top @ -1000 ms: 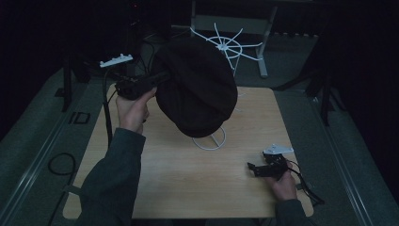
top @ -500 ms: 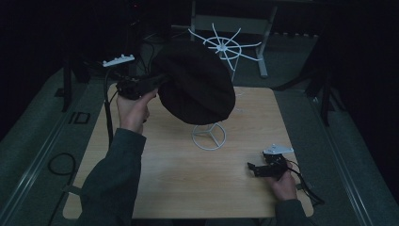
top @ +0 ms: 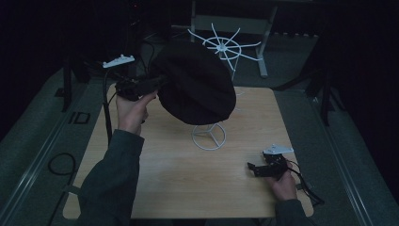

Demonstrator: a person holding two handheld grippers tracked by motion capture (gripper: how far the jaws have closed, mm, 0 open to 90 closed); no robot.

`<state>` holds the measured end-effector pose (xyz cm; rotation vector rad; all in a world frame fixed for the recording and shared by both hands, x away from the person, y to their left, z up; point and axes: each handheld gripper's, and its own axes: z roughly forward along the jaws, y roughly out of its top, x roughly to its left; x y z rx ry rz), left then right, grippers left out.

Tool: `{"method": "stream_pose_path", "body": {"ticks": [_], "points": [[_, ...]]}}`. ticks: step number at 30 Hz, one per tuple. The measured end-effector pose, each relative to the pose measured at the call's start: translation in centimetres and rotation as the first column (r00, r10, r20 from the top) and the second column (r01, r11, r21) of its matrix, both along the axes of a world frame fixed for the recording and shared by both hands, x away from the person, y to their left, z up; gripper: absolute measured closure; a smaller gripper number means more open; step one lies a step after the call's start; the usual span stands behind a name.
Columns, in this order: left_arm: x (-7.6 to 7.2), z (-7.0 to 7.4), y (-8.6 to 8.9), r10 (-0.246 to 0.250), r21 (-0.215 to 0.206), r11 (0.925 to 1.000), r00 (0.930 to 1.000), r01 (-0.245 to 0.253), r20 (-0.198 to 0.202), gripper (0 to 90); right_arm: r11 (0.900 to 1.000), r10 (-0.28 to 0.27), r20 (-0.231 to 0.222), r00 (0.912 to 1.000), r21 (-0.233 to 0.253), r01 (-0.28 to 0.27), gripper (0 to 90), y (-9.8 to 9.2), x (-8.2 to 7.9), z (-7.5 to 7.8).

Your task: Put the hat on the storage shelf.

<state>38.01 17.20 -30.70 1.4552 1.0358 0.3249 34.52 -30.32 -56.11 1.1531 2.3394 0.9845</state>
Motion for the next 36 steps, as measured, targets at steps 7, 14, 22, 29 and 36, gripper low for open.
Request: {"method": "stream_pose_path", "body": {"ticks": [7, 14, 22, 29, 36], "points": [[-0.4, 0.1, 0.2, -0.012, 0.027, 0.9996, 0.9997, 0.011, 0.021, 35.4, 1.0, 0.0, 0.0, 1.0, 0.0, 0.0, 11.5, 0.0, 0.0, 0.0], [-0.8, 0.0, 0.4, -0.014, 0.053, 0.9985, 0.9996, 0.013, 0.023, 33.8, 1.0, 0.0, 0.0, 1.0, 0.0, 0.0, 11.5, 0.0, 0.0, 0.0], [-1.6, 0.2, 1.0, -0.008, 0.059, 0.9982, 0.9992, 0.006, 0.039, 35.6, 1.0, 0.0, -0.001, 1.0, 0.0, 0.0, 11.5, 0.0, 0.0, 0.0], [-2.7, 0.8, 1.7, 0.03, 0.083, 0.9959, 0.9973, -0.036, 0.067, 39.1, 1.0, -0.001, -0.002, 1.0, 0.001, 0.001, 11.5, 0.0, 0.0, 0.0], [-2.9, -0.1, 2.8, 0.048, 0.08, 0.9955, 0.9982, -0.051, 0.035, 44.3, 1.0, 0.0, -0.002, 1.0, 0.001, 0.0, 11.5, 0.0, 0.0, 0.0]]}}
